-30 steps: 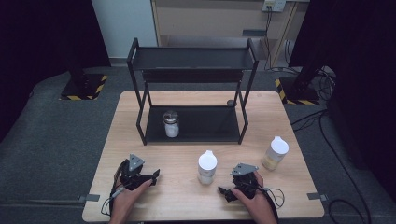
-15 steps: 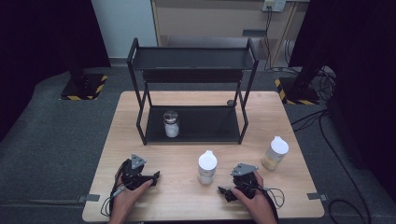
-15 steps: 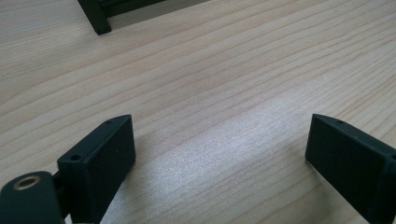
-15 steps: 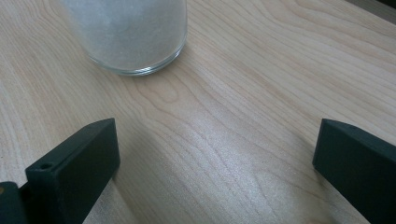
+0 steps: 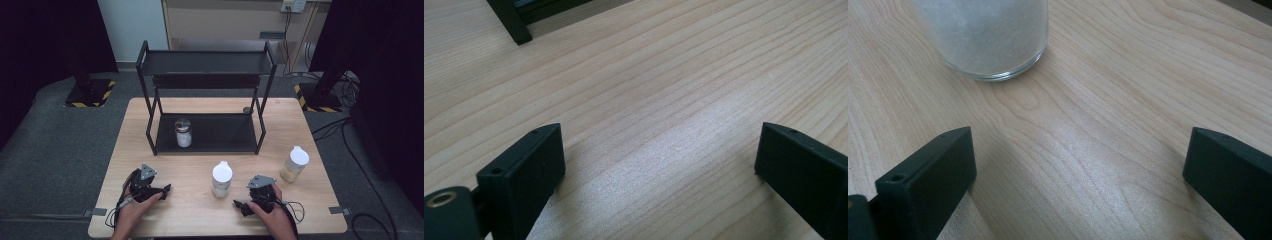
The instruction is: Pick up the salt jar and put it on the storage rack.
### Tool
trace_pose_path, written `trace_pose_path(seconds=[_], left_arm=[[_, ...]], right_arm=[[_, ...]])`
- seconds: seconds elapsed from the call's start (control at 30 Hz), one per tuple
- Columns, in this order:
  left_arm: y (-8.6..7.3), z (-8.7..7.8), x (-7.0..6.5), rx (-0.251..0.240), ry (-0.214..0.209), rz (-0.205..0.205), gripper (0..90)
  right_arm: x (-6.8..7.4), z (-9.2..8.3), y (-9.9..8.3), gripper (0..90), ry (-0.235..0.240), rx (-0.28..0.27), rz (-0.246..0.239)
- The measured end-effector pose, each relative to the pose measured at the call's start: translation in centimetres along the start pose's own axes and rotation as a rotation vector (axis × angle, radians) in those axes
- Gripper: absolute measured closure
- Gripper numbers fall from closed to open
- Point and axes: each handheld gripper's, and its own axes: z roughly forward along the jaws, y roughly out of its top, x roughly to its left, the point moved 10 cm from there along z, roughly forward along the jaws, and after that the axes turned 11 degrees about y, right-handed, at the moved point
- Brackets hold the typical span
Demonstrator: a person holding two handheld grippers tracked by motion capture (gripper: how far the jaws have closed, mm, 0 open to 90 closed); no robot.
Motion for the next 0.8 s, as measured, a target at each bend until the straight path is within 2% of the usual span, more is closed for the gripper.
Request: trace_pose_path(seconds=[0.8], left_arm=[[0.08,0.13,0.11,0.001,-0.007,0.011,3.1]], right_arm=[[0.00,0.01,0.00,0.9,-0.001,-0.001,-0.001]])
